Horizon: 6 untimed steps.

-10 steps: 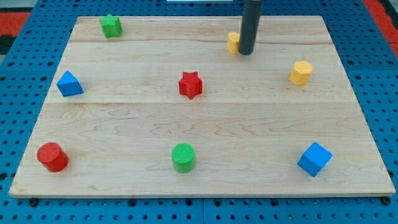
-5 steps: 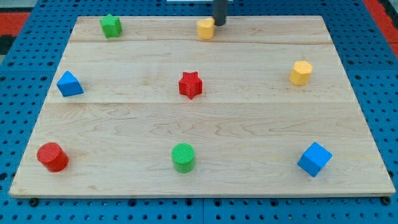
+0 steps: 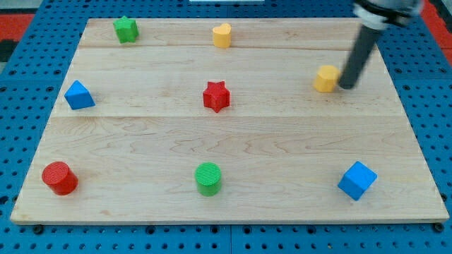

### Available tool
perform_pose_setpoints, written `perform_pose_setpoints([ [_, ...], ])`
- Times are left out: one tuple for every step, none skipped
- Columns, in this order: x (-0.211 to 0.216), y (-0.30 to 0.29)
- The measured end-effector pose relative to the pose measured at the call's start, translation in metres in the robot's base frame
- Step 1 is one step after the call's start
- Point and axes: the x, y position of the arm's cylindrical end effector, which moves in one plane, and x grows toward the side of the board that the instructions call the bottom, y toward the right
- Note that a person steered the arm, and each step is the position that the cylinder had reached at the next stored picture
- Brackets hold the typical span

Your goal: Move the yellow blocks towards the top center of the board

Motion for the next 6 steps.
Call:
perform_pose_setpoints([
  [-0.057,-0.067],
  [-0.043,-0.074],
  [-0.005,-0.016],
  [-0.001,-0.068],
  [-0.016,-0.135],
  [-0.044,-0.152],
])
